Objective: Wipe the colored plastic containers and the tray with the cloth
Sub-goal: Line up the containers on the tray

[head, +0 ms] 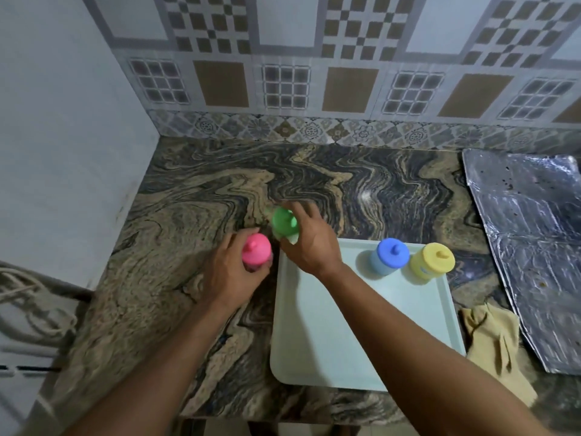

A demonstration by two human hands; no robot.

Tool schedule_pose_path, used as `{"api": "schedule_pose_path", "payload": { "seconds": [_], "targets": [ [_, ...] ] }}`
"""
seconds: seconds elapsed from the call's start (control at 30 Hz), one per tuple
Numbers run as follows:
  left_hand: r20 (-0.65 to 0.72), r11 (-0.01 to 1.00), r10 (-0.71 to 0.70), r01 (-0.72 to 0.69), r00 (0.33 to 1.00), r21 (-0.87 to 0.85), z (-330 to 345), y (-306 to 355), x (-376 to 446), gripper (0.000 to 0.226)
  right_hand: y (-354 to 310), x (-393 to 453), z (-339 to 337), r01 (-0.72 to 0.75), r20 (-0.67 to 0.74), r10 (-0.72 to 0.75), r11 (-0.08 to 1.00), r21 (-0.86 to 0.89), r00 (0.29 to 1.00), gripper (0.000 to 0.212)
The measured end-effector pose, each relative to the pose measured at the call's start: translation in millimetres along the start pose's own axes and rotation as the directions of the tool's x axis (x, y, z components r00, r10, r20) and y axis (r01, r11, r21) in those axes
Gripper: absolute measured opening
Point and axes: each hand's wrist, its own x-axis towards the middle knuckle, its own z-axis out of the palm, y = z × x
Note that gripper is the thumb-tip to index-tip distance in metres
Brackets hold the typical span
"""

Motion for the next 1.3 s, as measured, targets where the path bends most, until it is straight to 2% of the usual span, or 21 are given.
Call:
{"api": "schedule_pose_path", "payload": {
  "seconds": [0.1, 0.2, 0.4, 0.53, 0.6, 0.67, 0.73, 0.8, 0.87, 0.97, 1.07, 1.17, 1.3],
  "targets": [
    [0.036, 0.999, 0.045, -0.045, 0.998, -0.019, 9.7, 21.3, 12.0, 0.069, 32.6, -32.8, -11.1, -0.131, -0.102, 0.134, 0.991, 0.029, 0.986, 0.070],
    [0.112, 0.994, 0.098, -0.093, 0.989, -0.050, 25.2, 40.4, 19.9, 0.071, 57.5, -59.2, -14.5, -0.207, -0.116, 0.213, 0.977, 0.058, 0.970, 0.070],
    [0.184, 0.992, 0.125, -0.128, 0.975, 0.001, 51.6, 48.2, 22.7, 0.063, 74.7, -77.4, -10.7, -0.228, -0.100, 0.236, 0.969, 0.091, 0.967, 0.076],
    [0.188, 0.996, 0.086, -0.089, 0.978, 0.009, 55.3, 45.4, 22.6, 0.079, 73.0, -88.8, -19.6, -0.228, -0.082, 0.232, 0.972, 0.051, 0.969, 0.087],
    [0.211, 0.997, 0.071, -0.078, 0.975, 0.022, 54.6, 40.1, 18.8, 0.093, 72.3, -109.1, -26.9, -0.198, -0.137, 0.199, 0.980, 0.022, 0.970, 0.080],
    [0.210, 0.996, 0.073, -0.080, 0.975, 0.026, 50.7, 29.3, 8.6, 0.099, 78.3, -138.1, -35.8, -0.182, -0.244, 0.187, 0.982, 0.042, 0.951, 0.060],
    [0.179, 0.998, 0.048, -0.054, 0.983, 0.028, 45.9, 16.2, -6.6, 0.094, 97.3, -167.9, -46.6, -0.251, -0.320, 0.269, 0.963, 0.095, 0.908, 0.039],
    [0.164, 0.999, -0.040, 0.038, 0.986, 0.015, 41.2, 6.0, -27.1, 0.084, 126.4, -193.0, -59.2, -0.386, -0.335, 0.409, 0.912, 0.137, 0.849, 0.027],
    [0.191, 0.990, -0.144, 0.142, 0.971, 0.024, 38.4, 2.5, -48.7, 0.074, 156.1, -211.5, -72.6, -0.518, -0.325, 0.525, 0.848, 0.115, 0.787, 0.025],
    [0.260, 0.968, -0.250, 0.247, 0.933, 0.043, 39.0, 0.7, -75.0, 0.061, 185.7, -223.4, -83.1, -0.649, -0.232, 0.625, 0.760, -0.037, 0.745, 0.030],
    [0.287, 0.953, -0.298, 0.299, 0.910, 0.042, 44.3, 2.7, -90.5, 0.048, 194.5, -224.1, -84.6, -0.666, -0.174, 0.644, 0.734, -0.132, 0.745, 0.025],
    [0.288, 0.936, -0.339, 0.353, 0.895, 0.005, 48.5, 4.0, -95.8, 0.039, 197.5, -220.5, -83.5, -0.657, -0.151, 0.644, 0.751, -0.063, 0.750, 0.009],
    [0.258, 0.914, -0.380, 0.403, 0.888, -0.039, 53.6, 2.3, -96.6, 0.034, 202.6, -221.3, -84.2, -0.688, -0.124, 0.690, 0.723, 0.059, 0.714, 0.020]
  ]
}}
